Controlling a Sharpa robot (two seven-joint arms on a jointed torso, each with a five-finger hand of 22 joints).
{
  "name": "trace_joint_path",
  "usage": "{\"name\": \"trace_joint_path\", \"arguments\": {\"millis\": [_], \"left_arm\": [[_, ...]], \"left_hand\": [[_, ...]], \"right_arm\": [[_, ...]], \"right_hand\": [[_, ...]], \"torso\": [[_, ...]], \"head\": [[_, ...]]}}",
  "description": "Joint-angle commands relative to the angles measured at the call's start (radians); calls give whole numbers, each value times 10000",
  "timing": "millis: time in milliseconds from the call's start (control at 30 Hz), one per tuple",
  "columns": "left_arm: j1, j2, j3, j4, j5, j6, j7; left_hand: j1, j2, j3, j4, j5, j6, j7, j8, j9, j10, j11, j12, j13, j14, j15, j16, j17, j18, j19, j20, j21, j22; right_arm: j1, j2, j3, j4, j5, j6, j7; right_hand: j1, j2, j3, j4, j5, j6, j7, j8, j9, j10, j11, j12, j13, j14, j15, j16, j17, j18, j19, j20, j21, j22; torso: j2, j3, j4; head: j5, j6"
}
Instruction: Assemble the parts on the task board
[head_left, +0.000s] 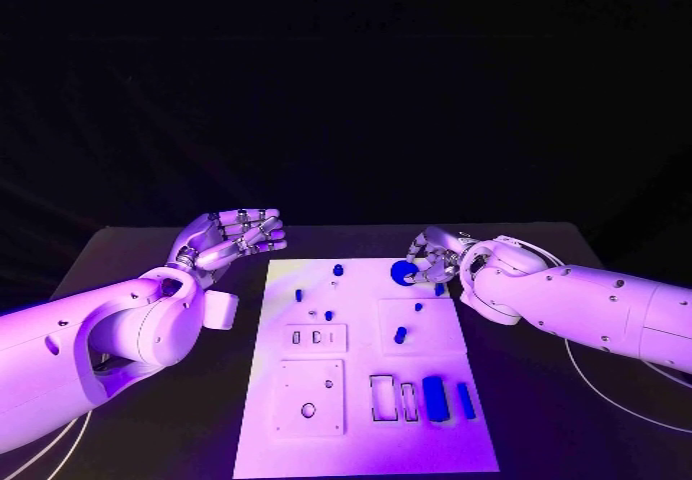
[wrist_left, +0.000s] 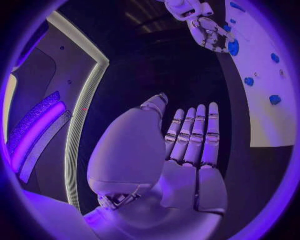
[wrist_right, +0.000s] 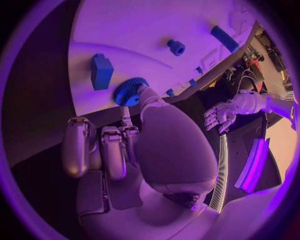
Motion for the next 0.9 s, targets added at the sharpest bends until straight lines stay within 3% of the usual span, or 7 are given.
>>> {"name": "trace_joint_path", "arguments": {"millis": [33, 600, 900], "left_arm": [[12, 11, 8, 24, -43, 159, 32], [13, 2, 8, 20, -49, 159, -25], [13, 9, 8, 3, -51, 175, -48]], "left_hand": [[-28, -49, 67, 2, -36, 0, 465, -31, -13, 7, 29, -64, -7, -66, 15, -35, 15, 84, -69, -27, -61, -14], [-31, -47, 72, 3, -35, -3, 471, -34, -15, 1, 31, -67, -8, -69, 16, -40, 18, 85, -74, -26, -63, -17], [-30, -43, 77, 2, -34, -5, 473, -36, -17, -3, 33, -68, -8, -70, 17, -43, 20, 85, -76, -25, -64, -18]], "right_arm": [[-18, 24, -3, -25, -63, 59, 220], [-101, 116, -21, -82, -498, 92, 181], [-124, 142, -27, 165, -968, -405, 27]], "right_hand": [[10, 74, 225, 6, -86, 161, -19, -5, -53, 394, -57, 76, 1783, 997, -40, 46, 2411, -142, 61, -56, 73, 774], [14, -17, 837, -15, -107, 580, -112, -117, -222, 483, -142, 142, 1895, 1006, -126, 56, 2454, -161, 97, -132, 146, 873], [-140, -224, 1560, -21, 578, 859, -159, -298, -405, 571, -191, 201, 2002, 1015, -171, 66, 2498, -187, 152, -182, 236, 991]], "torso": [[-3, -4, 12], [8, 9, 5], [-7, 14, -19]], "head": [[8, -31], [25, -75], [84, -99]]}}
